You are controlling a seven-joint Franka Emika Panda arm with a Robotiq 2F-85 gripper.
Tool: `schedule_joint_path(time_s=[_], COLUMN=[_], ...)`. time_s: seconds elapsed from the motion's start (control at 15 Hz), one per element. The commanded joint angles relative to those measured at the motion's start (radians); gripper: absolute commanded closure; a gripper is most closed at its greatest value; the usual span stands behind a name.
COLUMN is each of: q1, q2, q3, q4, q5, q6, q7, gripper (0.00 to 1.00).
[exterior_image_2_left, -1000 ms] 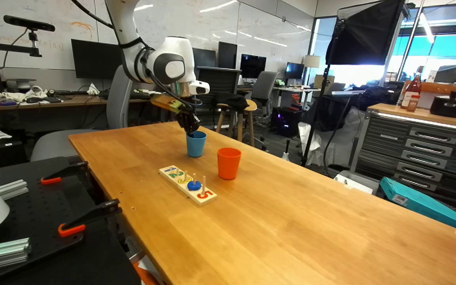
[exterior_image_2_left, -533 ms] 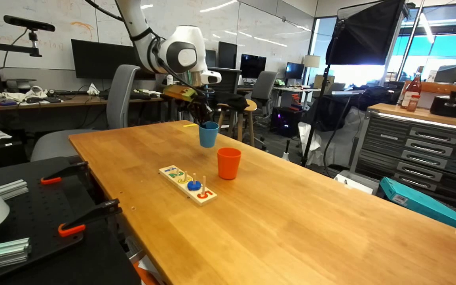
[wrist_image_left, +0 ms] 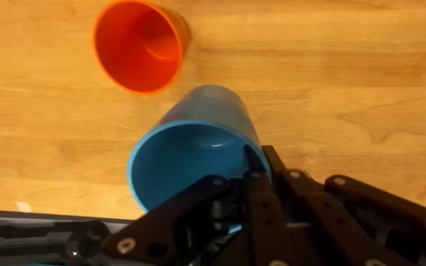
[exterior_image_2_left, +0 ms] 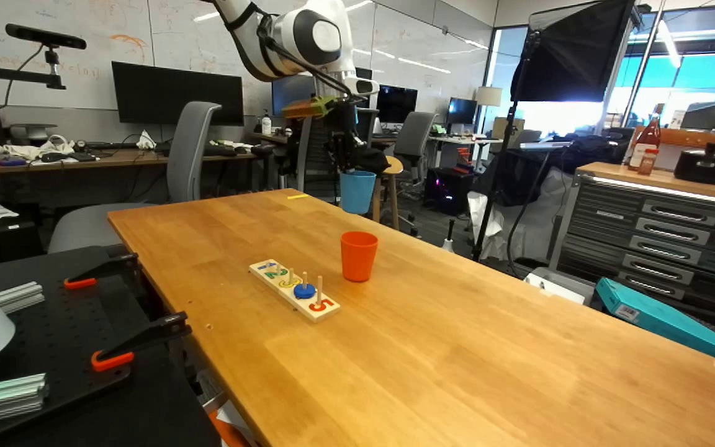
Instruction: Put the blue cup in the orange one
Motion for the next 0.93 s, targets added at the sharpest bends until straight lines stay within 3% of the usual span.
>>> schedule_joint_path(time_s=[0.0, 0.4, 0.87], q1=[-0.037, -0.102, -0.117], q2=[-0.069, -0.036, -0.001], q3=[0.014, 0.02, 0.02], q4=[0.001, 0.021, -0.025], q5=[-0.05, -0.058, -0.054], q6=[-0.158, -0.099, -0.085], q7=[0.035, 0.018, 0.022], gripper=[0.99, 0.99, 0.99])
